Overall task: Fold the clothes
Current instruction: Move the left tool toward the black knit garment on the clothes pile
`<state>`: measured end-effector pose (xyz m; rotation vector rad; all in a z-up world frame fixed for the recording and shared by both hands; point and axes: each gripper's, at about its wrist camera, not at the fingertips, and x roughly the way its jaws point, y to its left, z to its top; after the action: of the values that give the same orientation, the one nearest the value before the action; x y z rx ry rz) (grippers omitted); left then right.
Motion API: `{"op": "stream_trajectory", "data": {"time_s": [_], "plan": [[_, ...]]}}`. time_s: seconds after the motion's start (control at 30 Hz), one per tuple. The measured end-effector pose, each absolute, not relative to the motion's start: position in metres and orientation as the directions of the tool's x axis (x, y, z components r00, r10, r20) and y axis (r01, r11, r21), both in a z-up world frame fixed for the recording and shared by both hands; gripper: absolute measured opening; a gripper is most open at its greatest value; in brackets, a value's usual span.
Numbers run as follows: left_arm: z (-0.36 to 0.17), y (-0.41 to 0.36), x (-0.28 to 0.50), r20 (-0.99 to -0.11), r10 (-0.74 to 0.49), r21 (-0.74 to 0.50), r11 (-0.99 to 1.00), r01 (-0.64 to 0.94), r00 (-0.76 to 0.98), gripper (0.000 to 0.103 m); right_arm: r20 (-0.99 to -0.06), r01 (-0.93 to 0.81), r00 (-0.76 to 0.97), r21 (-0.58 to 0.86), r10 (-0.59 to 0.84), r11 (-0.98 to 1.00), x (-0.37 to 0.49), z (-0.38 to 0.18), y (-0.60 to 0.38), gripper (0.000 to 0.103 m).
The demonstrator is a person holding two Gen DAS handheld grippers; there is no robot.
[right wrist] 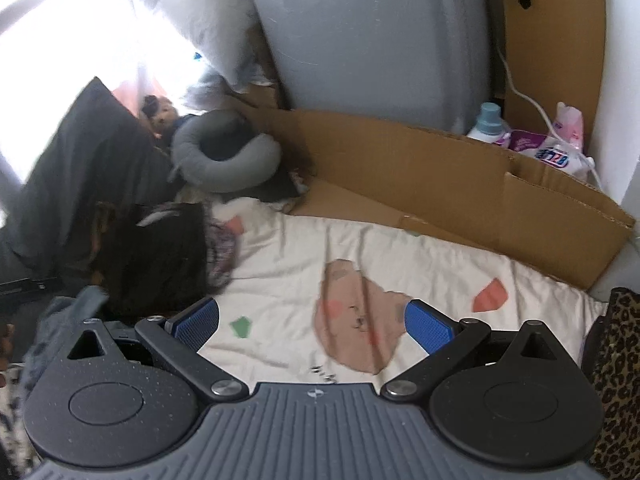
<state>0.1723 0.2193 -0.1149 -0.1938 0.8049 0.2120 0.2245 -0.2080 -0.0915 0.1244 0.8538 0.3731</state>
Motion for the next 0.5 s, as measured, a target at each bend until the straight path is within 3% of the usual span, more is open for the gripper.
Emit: {"op": "stream_trajectory", "data": {"time_s": [0.37,0.5], "plan": [[-0.167,0.223,0.180,-0.726,0.148,-0.059,0.959,-0.276,0.671,0.096,-0.724,-0.294,0.605,0.184,0.332,0.938,0.229,-0.150,-0.200,0.102],[-0.177,0.230,0.183,-0.749,0.157,-0.081,0.943,-0.324,0.644,0.088,-0.721,-0.330,0.590,0.195,0.363,0.924,0.226,-0.169,-0.194,0.102]]}}
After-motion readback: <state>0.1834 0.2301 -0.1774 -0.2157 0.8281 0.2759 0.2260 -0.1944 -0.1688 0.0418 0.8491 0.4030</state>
